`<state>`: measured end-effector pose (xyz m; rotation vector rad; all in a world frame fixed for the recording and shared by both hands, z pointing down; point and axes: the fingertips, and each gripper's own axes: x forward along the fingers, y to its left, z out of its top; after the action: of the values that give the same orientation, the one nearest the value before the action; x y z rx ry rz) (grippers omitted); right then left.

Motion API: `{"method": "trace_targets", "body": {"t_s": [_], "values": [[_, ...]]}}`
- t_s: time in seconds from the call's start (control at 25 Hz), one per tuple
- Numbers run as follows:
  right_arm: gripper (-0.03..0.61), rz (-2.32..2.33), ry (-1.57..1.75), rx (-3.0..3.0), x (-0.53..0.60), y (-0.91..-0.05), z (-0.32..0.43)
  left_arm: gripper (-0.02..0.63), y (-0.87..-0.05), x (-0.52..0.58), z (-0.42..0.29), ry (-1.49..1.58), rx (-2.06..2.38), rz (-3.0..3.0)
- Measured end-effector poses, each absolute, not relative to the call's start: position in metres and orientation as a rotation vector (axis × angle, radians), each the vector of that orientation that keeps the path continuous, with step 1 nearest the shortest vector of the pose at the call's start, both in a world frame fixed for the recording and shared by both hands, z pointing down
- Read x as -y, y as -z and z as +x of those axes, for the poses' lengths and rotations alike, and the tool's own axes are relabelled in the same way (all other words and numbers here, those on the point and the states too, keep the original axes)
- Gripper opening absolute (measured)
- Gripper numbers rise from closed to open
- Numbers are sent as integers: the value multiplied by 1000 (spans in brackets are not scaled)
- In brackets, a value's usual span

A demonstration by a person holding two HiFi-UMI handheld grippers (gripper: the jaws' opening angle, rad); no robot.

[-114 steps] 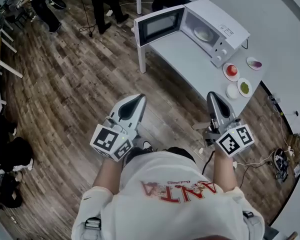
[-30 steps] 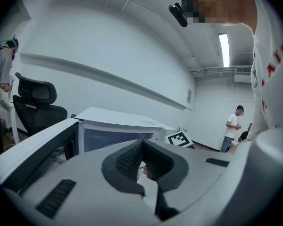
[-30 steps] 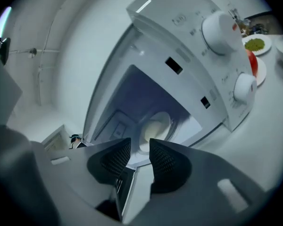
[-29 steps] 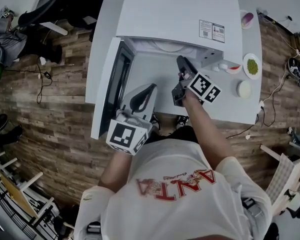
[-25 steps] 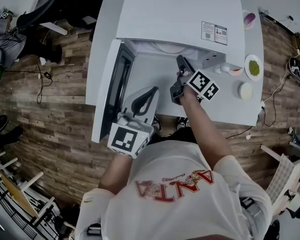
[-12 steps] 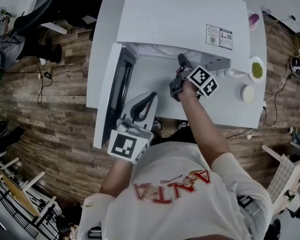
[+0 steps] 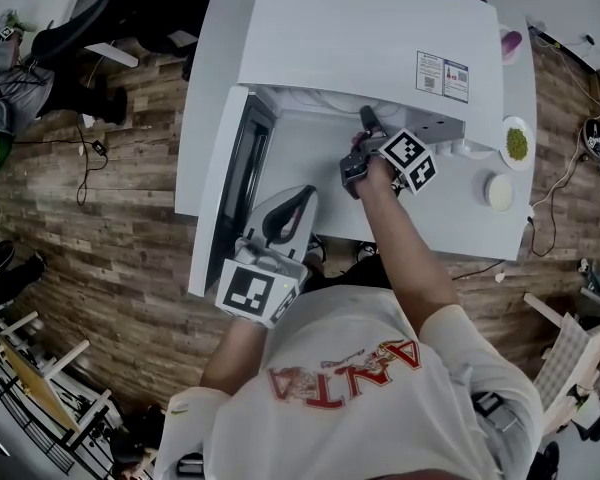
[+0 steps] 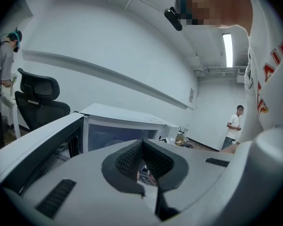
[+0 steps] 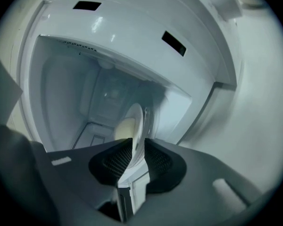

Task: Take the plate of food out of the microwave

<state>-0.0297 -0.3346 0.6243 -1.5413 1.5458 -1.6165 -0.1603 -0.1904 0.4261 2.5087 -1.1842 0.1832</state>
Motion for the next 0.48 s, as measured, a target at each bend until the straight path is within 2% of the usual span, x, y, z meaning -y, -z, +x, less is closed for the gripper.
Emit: {"method": "trace_targets", "body": {"t_s": [0.48], "values": [[77, -1520, 1597, -1499, 335, -622, -29, 9, -430, 180, -162, -196, 1158, 2506]]}}
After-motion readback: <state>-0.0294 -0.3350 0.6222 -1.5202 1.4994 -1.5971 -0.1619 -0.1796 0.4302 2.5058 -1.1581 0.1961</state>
